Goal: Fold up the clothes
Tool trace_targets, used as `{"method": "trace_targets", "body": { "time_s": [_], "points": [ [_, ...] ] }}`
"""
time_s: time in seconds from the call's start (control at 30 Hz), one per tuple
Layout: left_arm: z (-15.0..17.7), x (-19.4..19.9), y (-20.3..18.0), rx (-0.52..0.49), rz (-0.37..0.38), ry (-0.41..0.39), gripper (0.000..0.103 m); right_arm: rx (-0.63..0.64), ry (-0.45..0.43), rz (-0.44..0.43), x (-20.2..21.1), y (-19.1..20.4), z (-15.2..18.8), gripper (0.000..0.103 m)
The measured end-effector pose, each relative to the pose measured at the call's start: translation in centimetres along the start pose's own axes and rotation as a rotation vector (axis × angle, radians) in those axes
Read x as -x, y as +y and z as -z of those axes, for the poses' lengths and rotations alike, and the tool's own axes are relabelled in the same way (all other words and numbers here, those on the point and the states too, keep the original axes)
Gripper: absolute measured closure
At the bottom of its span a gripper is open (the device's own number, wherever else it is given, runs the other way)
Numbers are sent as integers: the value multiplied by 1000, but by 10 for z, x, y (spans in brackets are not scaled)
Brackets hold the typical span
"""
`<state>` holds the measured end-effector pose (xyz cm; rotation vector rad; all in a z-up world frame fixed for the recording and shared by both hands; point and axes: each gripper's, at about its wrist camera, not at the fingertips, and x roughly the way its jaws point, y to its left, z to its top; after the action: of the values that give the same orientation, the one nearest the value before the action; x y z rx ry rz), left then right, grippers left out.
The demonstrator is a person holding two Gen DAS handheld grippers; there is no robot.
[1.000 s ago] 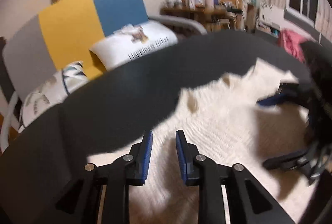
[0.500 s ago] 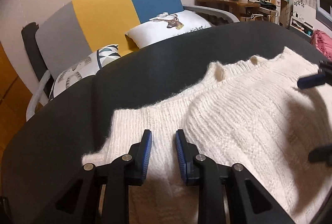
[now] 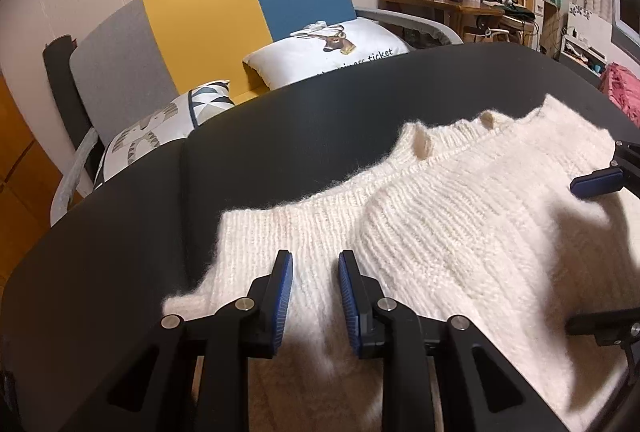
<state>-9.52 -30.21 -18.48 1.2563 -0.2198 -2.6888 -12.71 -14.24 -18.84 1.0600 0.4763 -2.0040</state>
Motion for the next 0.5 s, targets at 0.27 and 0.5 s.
{"method": "trace_targets", "body": {
  "time_s": [0.27,0.5],
  "points": [
    [22,15,-8,-33,-61,27,78,-34,-32,16,25,-9,4,0],
    [42,40,1,137,-39,-30,78,-35,11,86,5,-3,24,0]
  ]
}}
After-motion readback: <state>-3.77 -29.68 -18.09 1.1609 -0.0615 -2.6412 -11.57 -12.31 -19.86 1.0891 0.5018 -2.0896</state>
